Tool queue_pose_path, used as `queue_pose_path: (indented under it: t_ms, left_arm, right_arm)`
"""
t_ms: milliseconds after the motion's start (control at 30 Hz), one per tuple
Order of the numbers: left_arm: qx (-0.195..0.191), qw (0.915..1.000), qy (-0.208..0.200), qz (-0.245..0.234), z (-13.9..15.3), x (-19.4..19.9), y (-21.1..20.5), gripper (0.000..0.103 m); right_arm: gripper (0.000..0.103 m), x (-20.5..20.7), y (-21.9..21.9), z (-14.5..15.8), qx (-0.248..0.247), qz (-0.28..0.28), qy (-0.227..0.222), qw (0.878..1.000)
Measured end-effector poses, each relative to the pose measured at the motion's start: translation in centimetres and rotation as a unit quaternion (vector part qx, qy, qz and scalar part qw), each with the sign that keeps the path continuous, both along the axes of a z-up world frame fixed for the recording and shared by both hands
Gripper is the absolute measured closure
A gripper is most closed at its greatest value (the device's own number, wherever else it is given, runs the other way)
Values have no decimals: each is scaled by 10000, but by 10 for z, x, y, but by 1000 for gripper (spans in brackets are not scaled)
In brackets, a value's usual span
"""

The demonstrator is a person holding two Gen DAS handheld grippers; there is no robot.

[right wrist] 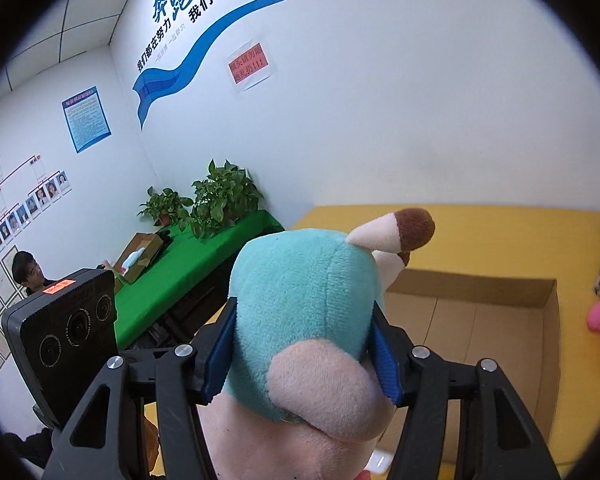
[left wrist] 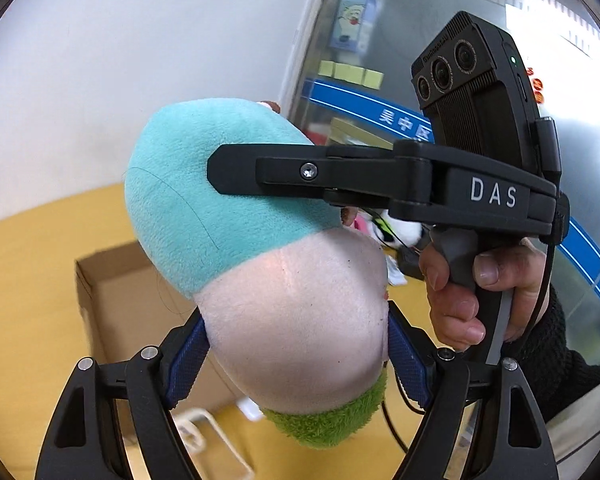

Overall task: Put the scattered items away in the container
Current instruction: 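Carry the pig plush over the box and release it with the left gripper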

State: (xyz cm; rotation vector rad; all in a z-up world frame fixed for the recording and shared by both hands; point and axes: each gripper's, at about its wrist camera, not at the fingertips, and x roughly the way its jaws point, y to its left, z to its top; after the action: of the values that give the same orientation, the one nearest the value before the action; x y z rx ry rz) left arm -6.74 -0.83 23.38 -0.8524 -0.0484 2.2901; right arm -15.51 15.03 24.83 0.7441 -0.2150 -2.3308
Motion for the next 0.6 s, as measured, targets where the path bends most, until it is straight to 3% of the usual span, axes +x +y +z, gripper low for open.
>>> queue_pose_path:
  t_ms: [167, 333, 433, 600]
  left_arm:
    - [-20, 9996, -161, 215, 9, -54, -16, 18]
    - [11, 9975, -544, 451, -10, -107, -40, 18]
    - [-82, 9949, -863, 513, -35, -141, -51, 18]
    - [-291, 9869, -1479, 572, -100, -191, -62, 18]
  right_arm:
    - [44, -55, -19, 16, 89, 200, -110, 9997]
    - [44, -110, -43, 6, 160, 376, -347, 9986]
    - [44, -143, -53, -17, 67, 449, -572, 9973]
    - [45, -195, -62, -84, -193, 544, -1064, 9926]
